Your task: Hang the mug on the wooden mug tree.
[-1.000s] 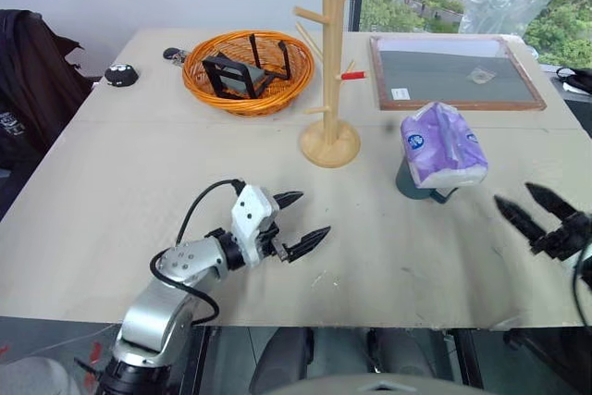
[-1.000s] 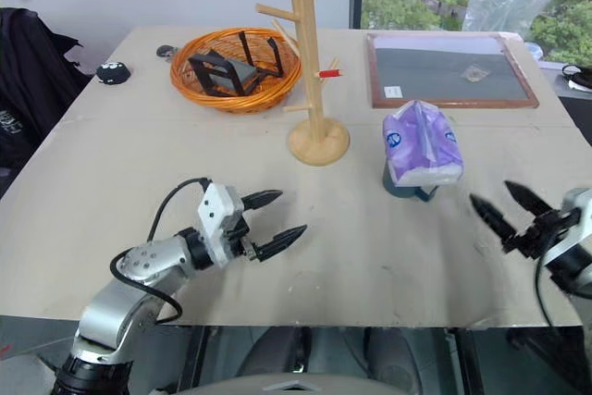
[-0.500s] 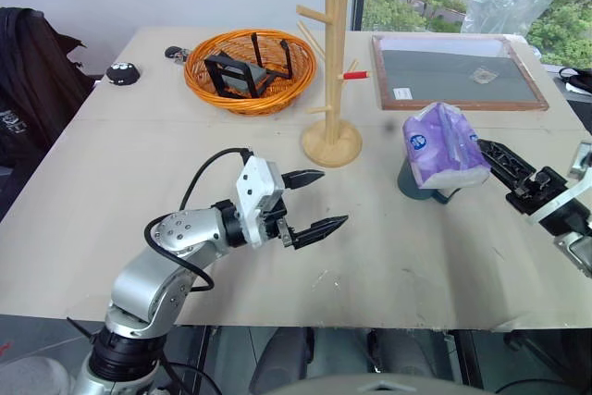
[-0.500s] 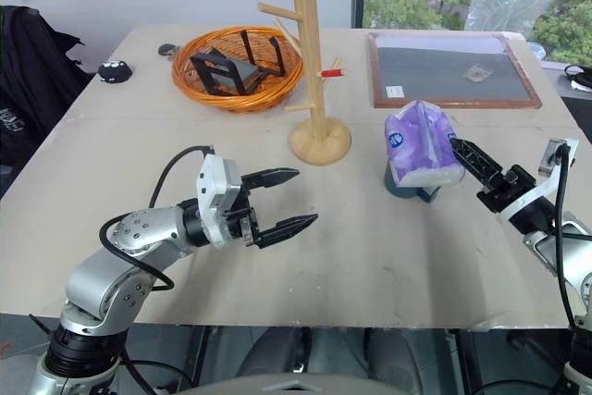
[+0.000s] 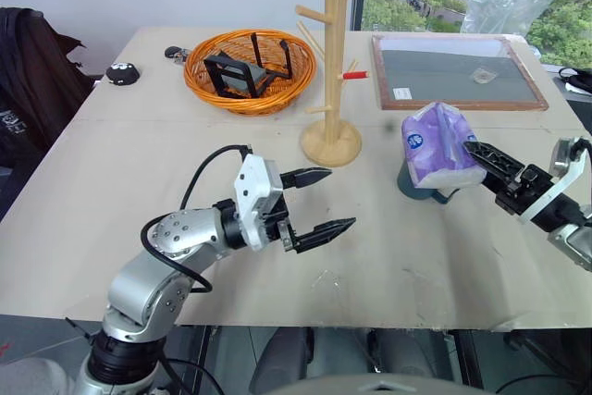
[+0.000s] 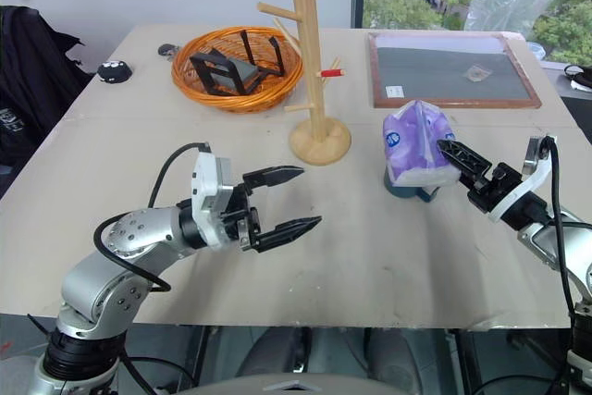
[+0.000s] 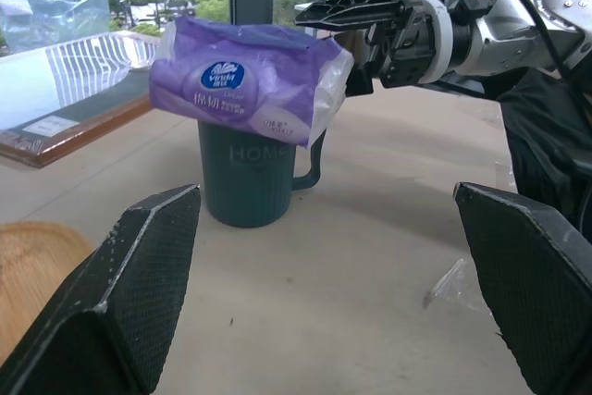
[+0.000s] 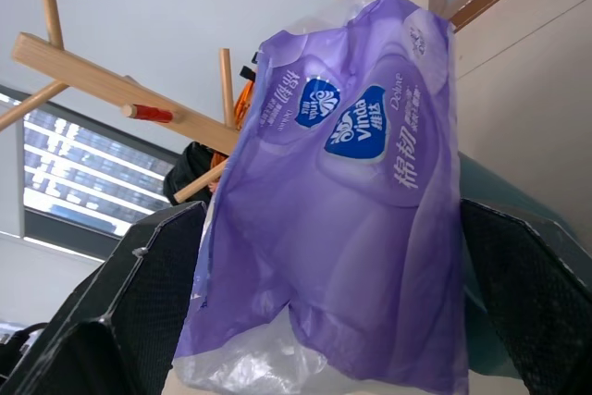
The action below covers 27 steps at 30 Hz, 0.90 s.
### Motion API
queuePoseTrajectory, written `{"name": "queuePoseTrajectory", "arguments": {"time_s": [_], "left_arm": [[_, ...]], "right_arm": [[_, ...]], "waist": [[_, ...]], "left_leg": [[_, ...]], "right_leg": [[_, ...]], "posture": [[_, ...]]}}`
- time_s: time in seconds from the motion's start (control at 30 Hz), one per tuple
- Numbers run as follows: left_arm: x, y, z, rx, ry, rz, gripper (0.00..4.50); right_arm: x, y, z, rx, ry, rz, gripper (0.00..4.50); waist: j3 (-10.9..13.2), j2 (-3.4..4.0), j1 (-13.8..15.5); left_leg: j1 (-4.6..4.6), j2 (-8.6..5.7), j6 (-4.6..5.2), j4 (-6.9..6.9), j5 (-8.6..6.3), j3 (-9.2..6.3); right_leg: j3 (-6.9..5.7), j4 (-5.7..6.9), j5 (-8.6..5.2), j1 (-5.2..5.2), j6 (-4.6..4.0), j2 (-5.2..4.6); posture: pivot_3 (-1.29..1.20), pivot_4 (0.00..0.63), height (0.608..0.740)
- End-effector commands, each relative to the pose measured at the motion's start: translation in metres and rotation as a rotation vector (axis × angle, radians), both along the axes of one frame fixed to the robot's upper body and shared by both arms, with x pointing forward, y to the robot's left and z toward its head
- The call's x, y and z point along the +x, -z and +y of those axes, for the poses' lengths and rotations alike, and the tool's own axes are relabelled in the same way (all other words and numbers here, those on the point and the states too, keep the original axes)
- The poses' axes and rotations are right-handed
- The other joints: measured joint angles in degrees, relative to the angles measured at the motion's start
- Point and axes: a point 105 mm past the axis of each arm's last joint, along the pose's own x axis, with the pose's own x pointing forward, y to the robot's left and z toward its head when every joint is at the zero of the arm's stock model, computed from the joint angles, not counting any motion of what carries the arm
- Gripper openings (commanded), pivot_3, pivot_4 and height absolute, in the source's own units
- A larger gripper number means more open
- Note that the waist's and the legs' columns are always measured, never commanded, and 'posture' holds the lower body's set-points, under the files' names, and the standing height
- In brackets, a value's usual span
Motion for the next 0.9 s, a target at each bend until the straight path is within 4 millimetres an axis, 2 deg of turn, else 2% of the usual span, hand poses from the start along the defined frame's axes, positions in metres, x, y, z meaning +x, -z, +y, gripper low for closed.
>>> {"name": "queuePoseTrajectory", "arguments": {"time_s": [0.03,0.17,0.23,0.27,0.4,0.47,0.53,0.77,0.87,0.9], "left_arm": [[-0.006,-0.015,-0.002,-0.015,0.026,-0.072,4.5],[-0.005,-0.014,-0.003,-0.012,0.025,-0.077,4.5],[-0.005,-0.014,-0.004,-0.011,0.024,-0.079,4.5],[-0.004,-0.014,-0.004,-0.011,0.024,-0.08,4.5],[-0.003,-0.014,-0.005,-0.006,0.022,-0.087,4.5],[-0.002,-0.014,-0.005,-0.005,0.023,-0.09,4.5],[-0.002,-0.014,-0.005,-0.005,0.022,-0.093,4.5],[-0.003,-0.021,-0.011,-0.024,0.059,-0.111,4.5],[-0.007,-0.025,-0.017,-0.036,0.093,-0.116,4.5],[-0.007,-0.027,-0.021,-0.042,0.113,-0.115,4.5]], "right_arm": [[-0.003,-0.014,0.004,0.019,-0.036,-0.045,4.39],[-0.004,-0.011,0.007,0.001,-0.051,-0.038,4.39],[-0.004,-0.009,0.007,-0.005,-0.049,-0.031,3.89],[-0.003,-0.008,0.007,-0.008,-0.047,-0.027,3.57],[-0.002,0.003,0.002,-0.053,-0.023,0.0,1.8],[-0.002,0.002,-0.001,-0.049,-0.014,-0.013,0.8],[-0.003,-0.002,-0.004,-0.043,-0.008,-0.035,0.06],[-0.019,-0.034,-0.024,-0.007,0.018,-0.178,0.06],[-0.026,-0.041,-0.045,-0.024,0.087,-0.206,0.06],[-0.029,-0.041,-0.059,-0.043,0.143,-0.204,0.06]], "waist": [[0.0,0.0,0.0],[0.0,0.0,0.0],[0.0,0.01,0.0],[0.0,0.01,0.0],[0.0,0.0,0.0],[0.0,0.01,0.0],[0.0,0.0,0.0],[0.0,-0.01,0.1],[0.0,-0.01,0.2],[0.0,-0.01,0.2]], "left_leg": [[0.0,0.0,0.0,0.0,0.0,0.0],[0.0,0.0,0.0,0.0,0.0,0.0],[0.0,0.0,0.0,0.0,0.0,0.0],[0.0,0.0,0.0,0.0,0.0,0.0],[-0.02,0.0,0.0,0.0,0.0,0.0],[-0.01,0.0,0.0,0.0,0.0,0.0],[-0.01,0.0,0.0,0.0,0.0,0.0],[-0.04,0.0,0.0,0.0,0.0,0.0],[-0.04,0.0,0.0,0.0,0.0,-0.01],[-0.04,0.0,0.0,0.0,0.0,-0.01]], "right_leg": [[0.0,0.0,0.0,0.0,0.0,0.0],[0.0,0.0,0.0,0.0,0.0,0.01],[0.0,0.0,0.0,0.0,0.0,0.01],[0.0,0.0,0.0,0.0,0.0,0.01],[0.0,-0.01,0.0,0.0,0.0,0.01],[0.0,-0.02,0.0,-0.01,0.0,0.01],[0.0,-0.01,0.0,-0.01,0.0,0.01],[-0.01,-0.03,0.0,0.0,0.0,0.01],[-0.02,-0.03,0.0,0.0,0.01,0.02],[-0.02,-0.03,0.0,0.0,0.0,0.02]], "posture": [[0.0,0.15,0.74],[0.0,0.15,0.74],[0.0,0.15,0.74],[0.0,0.15,0.74],[0.0,0.15,0.74],[0.0,0.15,0.74],[0.0,0.15,0.74],[0.0,0.15,0.74],[0.0,0.15,0.74],[0.0,0.15,0.74]]}}
